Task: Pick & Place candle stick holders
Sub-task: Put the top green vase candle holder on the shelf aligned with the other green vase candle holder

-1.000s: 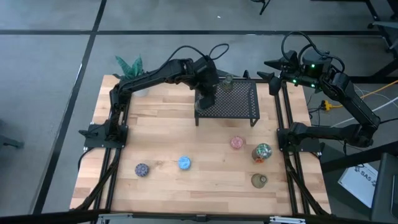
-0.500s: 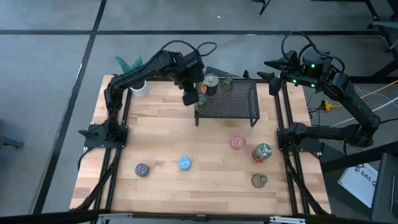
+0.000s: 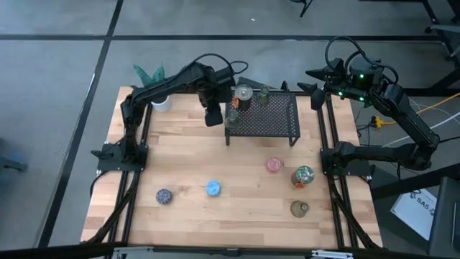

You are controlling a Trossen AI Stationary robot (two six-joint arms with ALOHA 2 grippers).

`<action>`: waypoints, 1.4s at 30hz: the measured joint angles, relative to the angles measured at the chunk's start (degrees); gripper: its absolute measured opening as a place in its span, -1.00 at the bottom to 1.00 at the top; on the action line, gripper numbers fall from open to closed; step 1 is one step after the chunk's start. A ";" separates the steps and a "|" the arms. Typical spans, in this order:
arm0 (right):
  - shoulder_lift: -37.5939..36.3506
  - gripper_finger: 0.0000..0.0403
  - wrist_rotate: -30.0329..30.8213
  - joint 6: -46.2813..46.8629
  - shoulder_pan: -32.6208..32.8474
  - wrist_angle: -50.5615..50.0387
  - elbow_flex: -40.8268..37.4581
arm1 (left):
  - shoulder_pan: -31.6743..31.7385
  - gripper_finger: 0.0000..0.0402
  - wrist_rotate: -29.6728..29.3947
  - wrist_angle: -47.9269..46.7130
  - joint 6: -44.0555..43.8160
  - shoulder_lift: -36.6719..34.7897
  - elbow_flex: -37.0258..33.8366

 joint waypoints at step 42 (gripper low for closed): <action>0.00 0.42 0.15 0.02 0.00 0.00 0.00 | -0.63 -0.99 10.93 23.70 7.18 0.07 -7.04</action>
